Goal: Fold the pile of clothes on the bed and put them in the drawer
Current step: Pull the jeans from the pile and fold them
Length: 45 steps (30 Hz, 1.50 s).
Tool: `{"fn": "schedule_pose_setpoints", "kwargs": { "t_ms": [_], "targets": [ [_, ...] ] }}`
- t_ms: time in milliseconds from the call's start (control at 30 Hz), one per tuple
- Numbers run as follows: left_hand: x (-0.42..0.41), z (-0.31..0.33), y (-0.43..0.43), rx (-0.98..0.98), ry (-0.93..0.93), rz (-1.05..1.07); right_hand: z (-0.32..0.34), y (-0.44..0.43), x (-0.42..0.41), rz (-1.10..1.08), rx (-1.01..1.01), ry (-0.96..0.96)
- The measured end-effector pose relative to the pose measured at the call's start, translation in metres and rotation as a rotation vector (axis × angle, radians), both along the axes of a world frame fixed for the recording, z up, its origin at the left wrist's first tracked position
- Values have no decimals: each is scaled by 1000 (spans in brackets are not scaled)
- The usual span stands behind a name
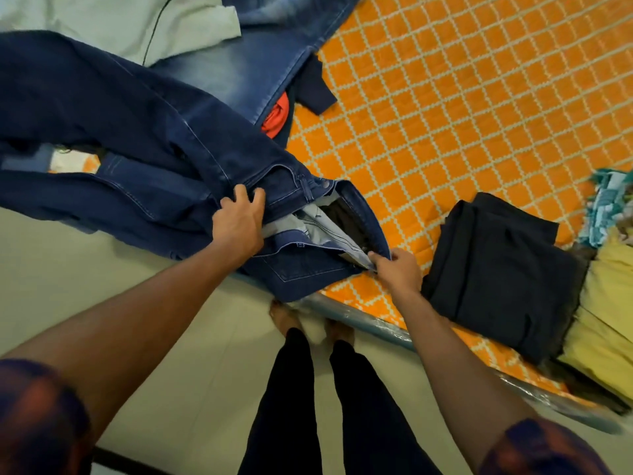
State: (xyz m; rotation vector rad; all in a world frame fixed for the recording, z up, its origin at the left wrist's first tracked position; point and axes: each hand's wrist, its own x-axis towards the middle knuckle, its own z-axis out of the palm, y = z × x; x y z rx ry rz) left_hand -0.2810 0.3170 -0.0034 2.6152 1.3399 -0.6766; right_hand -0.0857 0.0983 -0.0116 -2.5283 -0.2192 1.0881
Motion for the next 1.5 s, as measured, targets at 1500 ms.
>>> {"fn": "schedule_pose_setpoints", "kwargs": {
  "t_ms": [1500],
  "targets": [
    [-493,303,-339,869,-2860,2000,331,62,-486,-307,543,1101]
  ]
}}
